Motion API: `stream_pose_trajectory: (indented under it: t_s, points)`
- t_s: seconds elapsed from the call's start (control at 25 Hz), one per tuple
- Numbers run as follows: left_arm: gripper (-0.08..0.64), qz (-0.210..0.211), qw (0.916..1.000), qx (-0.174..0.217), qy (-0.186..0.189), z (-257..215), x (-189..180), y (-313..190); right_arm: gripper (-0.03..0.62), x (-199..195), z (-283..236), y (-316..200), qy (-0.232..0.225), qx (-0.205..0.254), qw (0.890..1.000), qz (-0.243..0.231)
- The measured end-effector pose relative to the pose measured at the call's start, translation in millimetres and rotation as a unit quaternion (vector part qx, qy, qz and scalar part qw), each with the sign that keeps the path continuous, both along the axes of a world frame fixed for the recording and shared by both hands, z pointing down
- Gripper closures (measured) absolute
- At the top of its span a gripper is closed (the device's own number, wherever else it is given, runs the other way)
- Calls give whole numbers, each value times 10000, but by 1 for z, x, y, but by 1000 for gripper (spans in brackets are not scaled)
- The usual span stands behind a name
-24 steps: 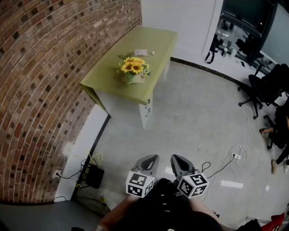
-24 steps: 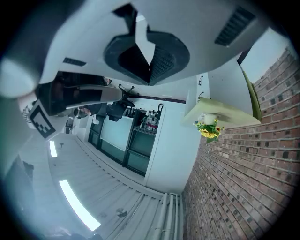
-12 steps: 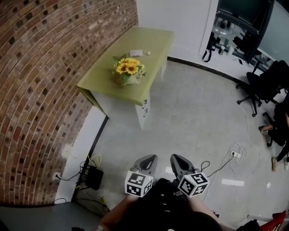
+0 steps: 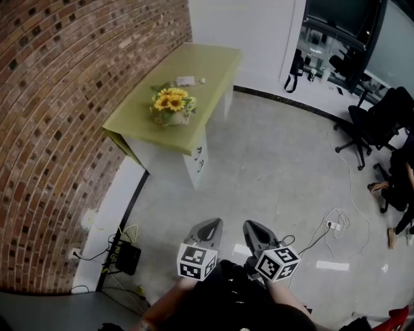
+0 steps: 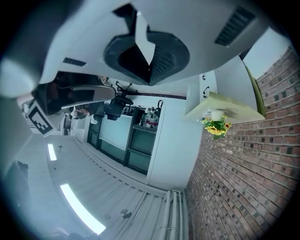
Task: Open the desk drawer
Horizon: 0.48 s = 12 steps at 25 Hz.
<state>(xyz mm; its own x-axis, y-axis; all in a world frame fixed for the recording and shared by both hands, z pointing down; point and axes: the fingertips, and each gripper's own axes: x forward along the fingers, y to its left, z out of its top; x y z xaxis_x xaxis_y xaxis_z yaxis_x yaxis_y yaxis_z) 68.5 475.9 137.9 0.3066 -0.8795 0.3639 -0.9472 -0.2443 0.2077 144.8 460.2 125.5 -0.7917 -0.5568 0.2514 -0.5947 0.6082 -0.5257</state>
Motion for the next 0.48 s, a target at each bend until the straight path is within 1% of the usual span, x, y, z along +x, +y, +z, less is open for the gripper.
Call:
stream_pose_trajectory:
  t_s: [0.12,0.24,0.36,0.48]
  points:
    - [551,-54,9999,-26,-135,2,6,6,580,6,8,7,-36,-115,9999,-84]
    - [551,-145,9997,-157,-128,6,4,11,580,9,12,9,-58,-192,9997,-127]
    - [551,-231,9993,-263,-128,13,2,9,579,11,16,3,-136,-241,9996,-57]
    - [551,-144,9994,-289,-120,17,8,6,580,14,20,-3,-150,-282,9995,1]
